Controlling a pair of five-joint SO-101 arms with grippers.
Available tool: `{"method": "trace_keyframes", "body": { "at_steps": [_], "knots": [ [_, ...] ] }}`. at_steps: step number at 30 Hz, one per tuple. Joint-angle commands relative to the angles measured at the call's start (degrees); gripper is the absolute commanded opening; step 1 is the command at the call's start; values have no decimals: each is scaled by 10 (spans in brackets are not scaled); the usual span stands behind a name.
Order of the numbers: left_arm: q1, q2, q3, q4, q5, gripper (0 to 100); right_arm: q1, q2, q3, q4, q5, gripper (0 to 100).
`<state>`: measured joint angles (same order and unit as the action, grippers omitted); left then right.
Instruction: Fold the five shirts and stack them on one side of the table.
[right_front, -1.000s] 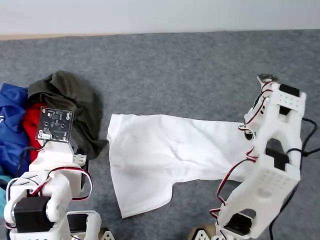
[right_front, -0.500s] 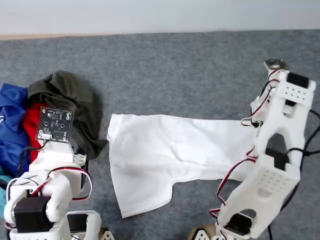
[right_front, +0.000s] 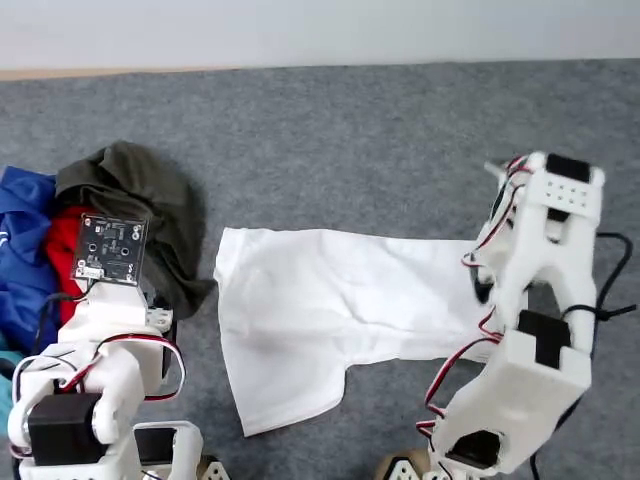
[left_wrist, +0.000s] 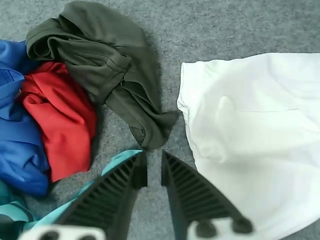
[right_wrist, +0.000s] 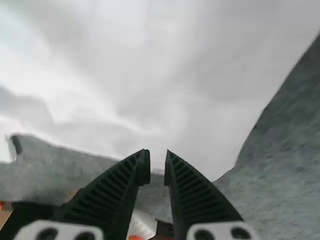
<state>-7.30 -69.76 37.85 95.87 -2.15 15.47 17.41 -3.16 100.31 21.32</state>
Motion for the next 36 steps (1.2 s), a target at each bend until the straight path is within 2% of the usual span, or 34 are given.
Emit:
{"method": "trace_keyframes", "body": {
  "at_steps": [1,6,12,23,26,30,36],
  "knots": [
    [1,3,-6,-16,-4,58,1,-77,80,7,19,58],
    [1,3,-6,-16,-4,58,45,-110,160,-48,57,58],
    [1,3,-6,-12,-4,58,110,-64,179,-79,94,58],
    [-1,3,-5,-11,-4,58,150,-36,179,-115,100,58],
    [-1,3,-5,-11,-4,58,158,-38,179,-110,104,58],
    [0,3,-6,-11,-4,58,154,-58,159,-51,118,58],
    [1,-1,-7,-15,-4,58,131,-175,130,2,120,58]
  ]
}}
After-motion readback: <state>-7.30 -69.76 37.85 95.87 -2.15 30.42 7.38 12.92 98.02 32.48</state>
